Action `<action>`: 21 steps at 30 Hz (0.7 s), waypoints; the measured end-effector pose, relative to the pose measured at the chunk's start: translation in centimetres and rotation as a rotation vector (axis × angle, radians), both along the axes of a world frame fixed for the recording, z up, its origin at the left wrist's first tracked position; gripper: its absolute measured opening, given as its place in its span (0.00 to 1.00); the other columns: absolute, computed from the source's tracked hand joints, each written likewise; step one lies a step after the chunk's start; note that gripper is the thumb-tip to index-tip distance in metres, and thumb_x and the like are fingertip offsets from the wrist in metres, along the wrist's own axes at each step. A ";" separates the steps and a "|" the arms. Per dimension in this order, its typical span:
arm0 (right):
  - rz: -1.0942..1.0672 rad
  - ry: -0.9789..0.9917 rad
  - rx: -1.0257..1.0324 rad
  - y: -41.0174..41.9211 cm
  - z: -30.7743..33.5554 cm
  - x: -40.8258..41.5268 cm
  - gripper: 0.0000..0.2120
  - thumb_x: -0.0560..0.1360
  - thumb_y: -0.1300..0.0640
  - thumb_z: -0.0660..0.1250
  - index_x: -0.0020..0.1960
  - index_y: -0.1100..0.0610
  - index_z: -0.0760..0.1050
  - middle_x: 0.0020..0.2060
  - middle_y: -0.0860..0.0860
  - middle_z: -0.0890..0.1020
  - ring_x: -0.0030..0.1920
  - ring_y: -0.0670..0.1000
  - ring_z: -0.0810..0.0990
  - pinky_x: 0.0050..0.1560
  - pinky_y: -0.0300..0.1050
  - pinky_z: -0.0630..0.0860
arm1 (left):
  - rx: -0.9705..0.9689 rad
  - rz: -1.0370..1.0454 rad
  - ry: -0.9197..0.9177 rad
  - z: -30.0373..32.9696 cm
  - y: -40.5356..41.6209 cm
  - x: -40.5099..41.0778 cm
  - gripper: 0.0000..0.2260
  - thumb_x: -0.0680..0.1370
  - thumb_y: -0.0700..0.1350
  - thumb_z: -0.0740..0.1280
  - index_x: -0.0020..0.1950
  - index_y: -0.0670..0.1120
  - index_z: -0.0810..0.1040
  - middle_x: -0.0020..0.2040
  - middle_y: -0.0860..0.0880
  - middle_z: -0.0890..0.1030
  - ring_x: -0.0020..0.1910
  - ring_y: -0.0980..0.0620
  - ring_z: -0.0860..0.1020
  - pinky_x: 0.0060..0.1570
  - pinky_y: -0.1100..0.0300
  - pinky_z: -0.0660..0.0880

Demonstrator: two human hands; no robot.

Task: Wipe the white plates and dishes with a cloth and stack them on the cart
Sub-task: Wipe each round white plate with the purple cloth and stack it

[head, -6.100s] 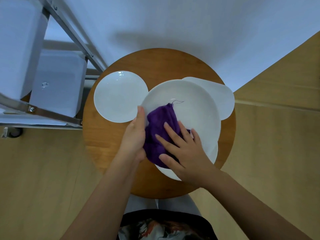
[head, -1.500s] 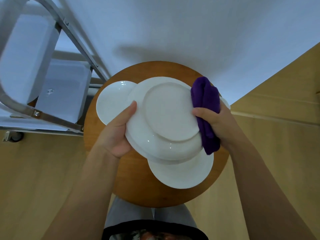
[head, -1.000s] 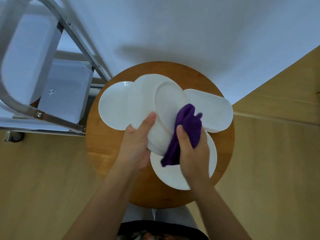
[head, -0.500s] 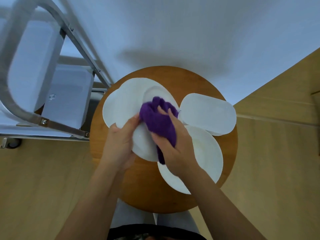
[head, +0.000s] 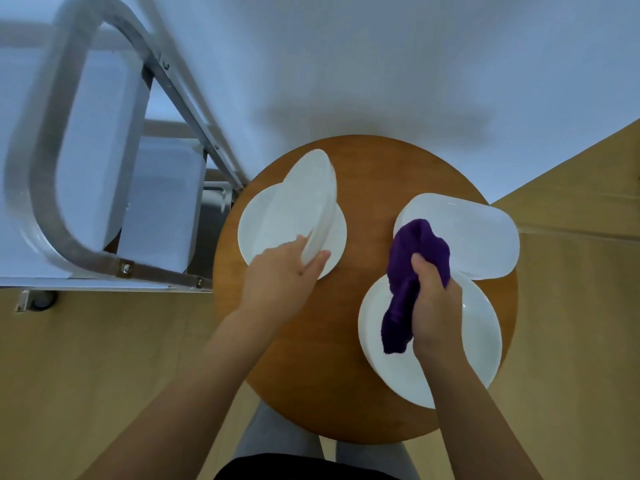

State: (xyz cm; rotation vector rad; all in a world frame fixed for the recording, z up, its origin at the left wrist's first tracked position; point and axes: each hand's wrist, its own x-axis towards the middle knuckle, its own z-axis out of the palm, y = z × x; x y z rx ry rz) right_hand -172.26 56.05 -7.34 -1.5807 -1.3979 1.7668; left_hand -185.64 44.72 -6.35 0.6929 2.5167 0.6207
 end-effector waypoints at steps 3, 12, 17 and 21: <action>-0.026 -0.004 -0.022 -0.7 -0.2 -1.2 0.06 0.77 0.51 0.62 0.41 0.48 0.72 0.23 0.39 0.77 0.27 0.42 0.78 0.27 0.33 0.71 | -0.183 -0.278 0.192 -2.8 0.5 -1.2 0.23 0.82 0.55 0.54 0.76 0.52 0.60 0.71 0.49 0.70 0.62 0.46 0.76 0.57 0.51 0.75; -0.031 -0.089 0.052 -1.6 -1.5 -3.2 0.07 0.78 0.51 0.62 0.41 0.48 0.69 0.24 0.35 0.77 0.28 0.35 0.77 0.26 0.28 0.71 | -0.335 -0.601 0.233 -9.8 0.6 -3.3 0.30 0.79 0.42 0.62 0.77 0.54 0.51 0.78 0.48 0.56 0.75 0.43 0.58 0.64 0.48 0.70; -0.057 -0.105 0.070 -1.6 -1.6 -3.7 0.08 0.78 0.52 0.61 0.40 0.48 0.70 0.24 0.36 0.77 0.28 0.36 0.78 0.31 0.32 0.72 | -0.353 -0.733 0.258 -12.0 -0.5 -3.3 0.28 0.82 0.45 0.58 0.78 0.50 0.48 0.78 0.45 0.53 0.75 0.41 0.55 0.68 0.48 0.65; -0.090 -0.104 0.056 -1.7 -1.8 -4.0 0.09 0.78 0.52 0.62 0.39 0.49 0.70 0.24 0.37 0.77 0.28 0.37 0.78 0.33 0.36 0.71 | -0.400 -0.805 0.255 -13.1 -1.0 -3.0 0.26 0.82 0.55 0.50 0.78 0.49 0.48 0.78 0.44 0.52 0.76 0.40 0.54 0.70 0.47 0.61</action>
